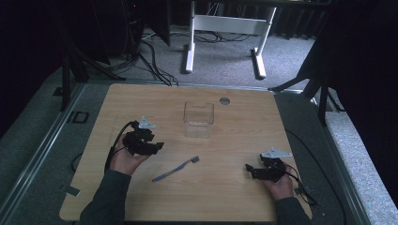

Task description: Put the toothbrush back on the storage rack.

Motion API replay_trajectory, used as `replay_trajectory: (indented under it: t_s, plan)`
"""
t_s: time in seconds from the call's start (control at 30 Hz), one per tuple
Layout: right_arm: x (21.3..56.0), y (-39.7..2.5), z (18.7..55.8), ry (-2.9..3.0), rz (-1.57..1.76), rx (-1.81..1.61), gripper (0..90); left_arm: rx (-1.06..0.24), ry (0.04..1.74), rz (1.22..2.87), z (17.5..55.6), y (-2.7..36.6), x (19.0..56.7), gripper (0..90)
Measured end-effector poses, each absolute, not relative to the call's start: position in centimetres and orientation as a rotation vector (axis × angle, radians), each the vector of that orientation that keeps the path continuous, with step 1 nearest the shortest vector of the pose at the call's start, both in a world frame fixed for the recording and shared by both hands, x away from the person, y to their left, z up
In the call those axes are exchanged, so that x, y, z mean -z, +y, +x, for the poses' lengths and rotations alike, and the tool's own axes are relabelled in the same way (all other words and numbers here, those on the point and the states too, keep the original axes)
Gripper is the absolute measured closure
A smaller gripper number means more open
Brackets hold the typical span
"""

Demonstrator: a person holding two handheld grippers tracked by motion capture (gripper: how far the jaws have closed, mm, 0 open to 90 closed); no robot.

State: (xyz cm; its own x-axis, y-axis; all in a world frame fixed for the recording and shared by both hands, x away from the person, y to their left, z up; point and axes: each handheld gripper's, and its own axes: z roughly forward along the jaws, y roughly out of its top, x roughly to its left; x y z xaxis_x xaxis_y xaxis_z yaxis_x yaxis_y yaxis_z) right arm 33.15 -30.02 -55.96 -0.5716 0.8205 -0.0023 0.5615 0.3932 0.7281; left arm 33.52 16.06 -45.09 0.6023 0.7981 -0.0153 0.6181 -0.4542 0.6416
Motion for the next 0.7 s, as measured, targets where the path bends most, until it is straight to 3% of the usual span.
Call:
replay_trajectory:
  t_s: [0.7]
  plan:
    - [56.0,-30.0,33.2,2.295,1.197,-0.99,19.3,-0.343,1.042,2.38,34.1,12.3,46.1,50.5]
